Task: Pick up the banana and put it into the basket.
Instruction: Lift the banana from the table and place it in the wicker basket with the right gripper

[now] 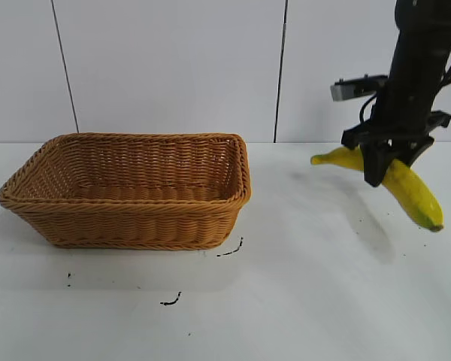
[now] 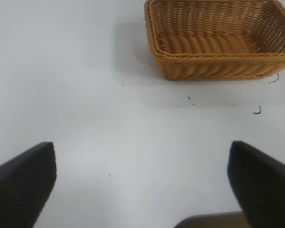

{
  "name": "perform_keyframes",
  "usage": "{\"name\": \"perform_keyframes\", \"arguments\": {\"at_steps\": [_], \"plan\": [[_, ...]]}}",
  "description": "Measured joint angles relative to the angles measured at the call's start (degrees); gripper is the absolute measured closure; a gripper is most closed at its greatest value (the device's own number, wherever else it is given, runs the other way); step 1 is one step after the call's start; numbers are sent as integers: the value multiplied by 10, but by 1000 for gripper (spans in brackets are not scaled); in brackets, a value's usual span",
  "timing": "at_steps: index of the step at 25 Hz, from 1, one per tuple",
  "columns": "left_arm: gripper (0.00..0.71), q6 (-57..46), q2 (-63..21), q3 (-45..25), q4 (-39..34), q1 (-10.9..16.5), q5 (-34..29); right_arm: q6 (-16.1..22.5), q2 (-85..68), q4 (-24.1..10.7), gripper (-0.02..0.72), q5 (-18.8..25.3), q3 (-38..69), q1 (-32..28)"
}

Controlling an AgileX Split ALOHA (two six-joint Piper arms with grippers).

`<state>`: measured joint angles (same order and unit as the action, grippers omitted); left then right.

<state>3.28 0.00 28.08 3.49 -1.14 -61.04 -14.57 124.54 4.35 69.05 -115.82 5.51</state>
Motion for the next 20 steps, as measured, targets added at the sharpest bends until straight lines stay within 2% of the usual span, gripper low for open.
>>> {"name": "perform_keyframes", "arguments": {"at_steps": [7, 13, 17, 20], "plan": [[15, 0, 0, 0, 0, 0, 0, 0, 3, 2, 384, 7, -82, 36], [15, 0, 0, 0, 0, 0, 0, -17, 31, -2, 384, 7, -159, 97], [15, 0, 0, 0, 0, 0, 0, -49, 56, -2, 384, -13, -184, 147], [15, 0, 0, 0, 0, 0, 0, -94, 69, -4, 384, -47, -192, 191]]}}
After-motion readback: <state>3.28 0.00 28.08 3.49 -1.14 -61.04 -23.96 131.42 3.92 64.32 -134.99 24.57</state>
